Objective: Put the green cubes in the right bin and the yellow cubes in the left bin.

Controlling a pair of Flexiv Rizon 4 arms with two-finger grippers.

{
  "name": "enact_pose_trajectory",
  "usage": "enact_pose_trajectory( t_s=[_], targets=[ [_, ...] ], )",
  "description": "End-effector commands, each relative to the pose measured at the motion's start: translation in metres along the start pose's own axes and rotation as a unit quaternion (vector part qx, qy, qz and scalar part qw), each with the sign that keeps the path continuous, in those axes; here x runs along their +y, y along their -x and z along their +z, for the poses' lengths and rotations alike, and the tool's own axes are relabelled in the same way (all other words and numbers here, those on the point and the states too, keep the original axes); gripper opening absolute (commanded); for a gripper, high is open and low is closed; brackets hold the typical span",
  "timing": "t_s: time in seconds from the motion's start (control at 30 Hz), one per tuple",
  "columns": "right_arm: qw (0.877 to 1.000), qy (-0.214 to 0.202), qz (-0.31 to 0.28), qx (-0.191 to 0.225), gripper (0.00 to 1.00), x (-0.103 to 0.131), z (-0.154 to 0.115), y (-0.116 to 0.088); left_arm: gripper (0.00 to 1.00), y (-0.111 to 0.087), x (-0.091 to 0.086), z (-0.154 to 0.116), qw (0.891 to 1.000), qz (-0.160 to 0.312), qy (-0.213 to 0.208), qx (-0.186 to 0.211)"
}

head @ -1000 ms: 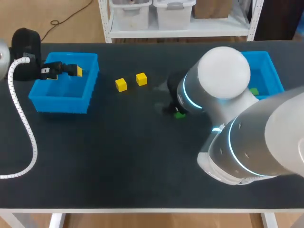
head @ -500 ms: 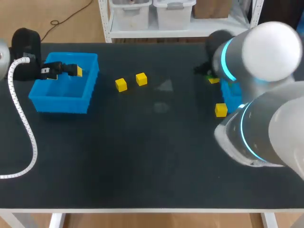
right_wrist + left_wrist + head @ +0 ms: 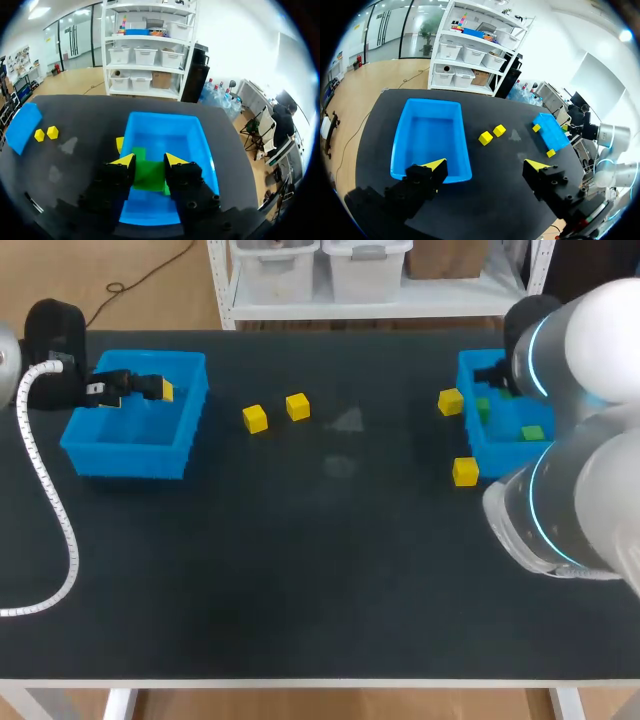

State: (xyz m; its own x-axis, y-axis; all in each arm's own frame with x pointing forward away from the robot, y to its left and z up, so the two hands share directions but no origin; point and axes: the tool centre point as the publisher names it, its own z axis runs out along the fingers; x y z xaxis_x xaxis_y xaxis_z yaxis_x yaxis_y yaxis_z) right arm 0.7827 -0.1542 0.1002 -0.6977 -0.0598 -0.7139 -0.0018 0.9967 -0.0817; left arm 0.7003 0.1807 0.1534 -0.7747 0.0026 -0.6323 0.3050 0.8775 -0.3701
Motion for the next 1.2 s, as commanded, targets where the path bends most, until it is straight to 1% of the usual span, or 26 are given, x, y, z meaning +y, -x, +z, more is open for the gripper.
enact_pose_trajectory(
  t_s=[0.03,0.3,0.53,0.7,0.77,0.87,1.2],
  targets=[
    [1.000,0.014,0.002,0.006,1.00,-0.008,0.003,0.006,1.00,-0.002,0.003,0.000,1.000,0.001,-0.008,-0.004],
    [1.000,0.012,0.005,-0.009,1.00,-0.016,-0.003,0.021,1.00,-0.002,0.003,0.000,1.000,0.001,-0.008,-0.004],
    [1.000,0.014,0.001,-0.021,1.00,-0.014,-0.010,0.029,1.00,-0.002,0.003,0.000,1.000,0.001,-0.008,-0.004],
    [0.999,0.027,-0.005,-0.034,1.00,-0.011,-0.020,0.035,1.00,-0.002,0.003,0.000,1.000,0.001,-0.008,-0.004],
    [0.999,0.032,-0.009,-0.042,1.00,-0.009,-0.022,0.037,1.00,-0.002,0.003,0.000,1.000,0.001,-0.008,-0.004],
    [0.998,0.038,-0.006,-0.044,1.00,-0.009,-0.024,0.038,1.00,-0.002,0.003,0.000,1.000,0.001,-0.008,-0.004],
    [0.998,0.039,-0.006,-0.044,1.00,-0.010,-0.026,0.038,1.00,-0.002,0.003,0.000,1.000,0.001,-0.008,-0.004]
  ],
)
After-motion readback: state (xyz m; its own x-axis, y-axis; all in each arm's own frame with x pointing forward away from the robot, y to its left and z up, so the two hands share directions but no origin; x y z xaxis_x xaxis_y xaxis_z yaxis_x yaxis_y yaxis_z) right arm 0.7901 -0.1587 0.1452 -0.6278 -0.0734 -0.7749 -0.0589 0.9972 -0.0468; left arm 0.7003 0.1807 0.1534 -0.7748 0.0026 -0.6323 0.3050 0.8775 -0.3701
